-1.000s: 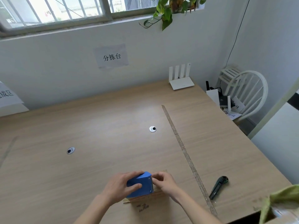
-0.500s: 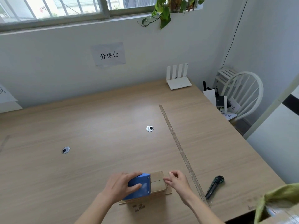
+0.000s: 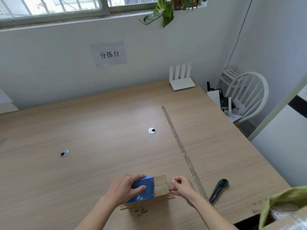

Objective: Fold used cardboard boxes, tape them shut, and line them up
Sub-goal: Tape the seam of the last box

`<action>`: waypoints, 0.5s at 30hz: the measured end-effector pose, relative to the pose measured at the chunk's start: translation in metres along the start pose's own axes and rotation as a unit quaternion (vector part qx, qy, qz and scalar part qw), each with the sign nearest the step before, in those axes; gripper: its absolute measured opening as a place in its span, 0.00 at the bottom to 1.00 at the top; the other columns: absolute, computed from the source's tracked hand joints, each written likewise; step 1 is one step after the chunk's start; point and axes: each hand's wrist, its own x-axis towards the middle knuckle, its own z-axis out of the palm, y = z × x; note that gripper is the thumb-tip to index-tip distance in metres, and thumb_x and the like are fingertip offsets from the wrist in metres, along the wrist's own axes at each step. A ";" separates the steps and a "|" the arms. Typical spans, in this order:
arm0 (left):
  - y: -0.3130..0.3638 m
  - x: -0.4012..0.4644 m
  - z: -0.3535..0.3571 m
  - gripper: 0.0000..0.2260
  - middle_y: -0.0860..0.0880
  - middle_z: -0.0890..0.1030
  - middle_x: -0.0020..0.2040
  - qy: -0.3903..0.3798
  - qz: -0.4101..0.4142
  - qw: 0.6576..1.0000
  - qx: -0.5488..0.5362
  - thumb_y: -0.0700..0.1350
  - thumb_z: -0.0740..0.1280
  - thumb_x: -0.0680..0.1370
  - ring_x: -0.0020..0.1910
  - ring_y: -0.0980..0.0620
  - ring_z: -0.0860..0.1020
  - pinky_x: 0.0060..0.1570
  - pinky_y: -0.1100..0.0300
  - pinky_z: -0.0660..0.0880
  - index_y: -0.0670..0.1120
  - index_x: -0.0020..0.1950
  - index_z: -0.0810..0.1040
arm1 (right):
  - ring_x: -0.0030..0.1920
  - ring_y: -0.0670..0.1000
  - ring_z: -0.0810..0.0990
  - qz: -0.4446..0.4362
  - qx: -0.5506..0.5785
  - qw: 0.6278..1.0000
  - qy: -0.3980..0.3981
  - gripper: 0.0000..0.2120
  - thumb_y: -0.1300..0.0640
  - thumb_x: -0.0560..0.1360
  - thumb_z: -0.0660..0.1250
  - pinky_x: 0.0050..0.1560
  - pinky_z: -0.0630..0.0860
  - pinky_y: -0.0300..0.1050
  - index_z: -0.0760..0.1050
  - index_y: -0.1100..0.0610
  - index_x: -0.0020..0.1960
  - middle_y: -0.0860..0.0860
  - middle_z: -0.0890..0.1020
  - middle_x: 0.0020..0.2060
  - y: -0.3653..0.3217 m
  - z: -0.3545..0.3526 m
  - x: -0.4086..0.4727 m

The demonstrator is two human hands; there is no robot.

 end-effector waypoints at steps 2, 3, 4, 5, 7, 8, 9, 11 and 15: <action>-0.001 0.001 0.001 0.24 0.60 0.82 0.56 0.000 -0.001 1.000 -0.003 0.70 0.54 0.77 0.48 0.59 0.79 0.42 0.60 0.72 0.67 0.72 0.67 | 0.42 0.52 0.84 -0.003 -0.020 1.000 0.013 0.02 0.63 0.81 0.65 0.43 0.84 0.45 0.77 0.61 0.51 0.59 0.82 0.43 0.002 0.002 0.001; -0.001 0.001 0.001 0.24 0.60 0.82 0.56 0.002 0.000 1.000 -0.004 0.70 0.54 0.77 0.48 0.59 0.79 0.41 0.61 0.72 0.67 0.72 0.67 | 0.41 0.52 0.84 -0.005 -0.027 0.999 0.019 0.02 0.63 0.80 0.66 0.43 0.84 0.45 0.78 0.60 0.51 0.59 0.83 0.43 0.004 0.004 0.002; -0.001 0.001 0.001 0.24 0.60 0.82 0.56 0.006 0.001 1.000 -0.005 0.70 0.54 0.76 0.48 0.59 0.79 0.39 0.62 0.70 0.67 0.72 0.68 | 0.41 0.52 0.84 -0.008 -0.036 0.999 0.024 0.02 0.62 0.80 0.68 0.42 0.84 0.46 0.79 0.60 0.50 0.59 0.83 0.44 0.008 0.006 0.004; 0.000 0.000 0.001 0.24 0.60 0.82 0.56 0.012 0.002 1.000 -0.007 0.69 0.54 0.77 0.48 0.59 0.79 0.37 0.65 0.67 0.67 0.72 0.68 | 0.42 0.52 0.85 -0.012 -0.049 0.998 0.028 0.02 0.62 0.79 0.69 0.43 0.85 0.47 0.80 0.59 0.49 0.57 0.85 0.44 0.010 0.009 0.005; 0.000 0.001 0.001 0.23 0.62 0.82 0.57 0.020 0.002 1.000 -0.011 0.69 0.55 0.77 0.49 0.59 0.78 0.35 0.67 0.63 0.67 0.71 0.69 | 0.44 0.53 0.86 -0.023 -0.076 0.996 0.040 0.02 0.60 0.78 0.70 0.45 0.85 0.52 0.82 0.55 0.48 0.55 0.86 0.45 0.014 0.015 0.011; 0.000 0.001 0.003 0.23 0.62 0.82 0.57 0.024 0.001 1.000 -0.013 0.69 0.56 0.77 0.49 0.59 0.78 0.36 0.67 0.64 0.67 0.71 0.69 | 0.45 0.52 0.86 -0.025 -0.089 0.995 0.049 0.03 0.59 0.78 0.71 0.46 0.85 0.53 0.83 0.54 0.48 0.53 0.87 0.46 0.016 0.018 0.013; -0.001 0.001 0.004 0.23 0.63 0.82 0.56 0.027 -0.002 1.000 -0.017 0.69 0.55 0.76 0.49 0.60 0.78 0.36 0.67 0.65 0.68 0.71 0.69 | 0.46 0.52 0.85 -0.023 -0.099 0.993 0.055 0.03 0.57 0.78 0.71 0.46 0.85 0.53 0.83 0.53 0.49 0.53 0.87 0.47 0.015 0.020 0.013; -0.003 0.002 0.007 0.24 0.63 0.82 0.56 0.027 -0.006 0.999 -0.027 0.71 0.54 0.76 0.47 0.61 0.78 0.38 0.66 0.68 0.68 0.71 0.69 | 0.49 0.54 0.84 0.002 -0.095 0.994 0.054 0.10 0.55 0.77 0.72 0.40 0.85 0.49 0.79 0.50 0.58 0.53 0.85 0.51 0.017 0.019 0.012; -0.005 0.003 0.010 0.24 0.63 0.82 0.54 0.037 -0.023 0.999 -0.030 0.72 0.55 0.76 0.45 0.61 0.78 0.37 0.67 0.67 0.69 0.70 0.69 | 0.68 0.57 0.75 0.048 -0.185 0.980 0.059 0.40 0.49 0.71 0.78 0.59 0.80 0.51 0.63 0.47 0.78 0.54 0.72 0.72 0.031 0.006 0.012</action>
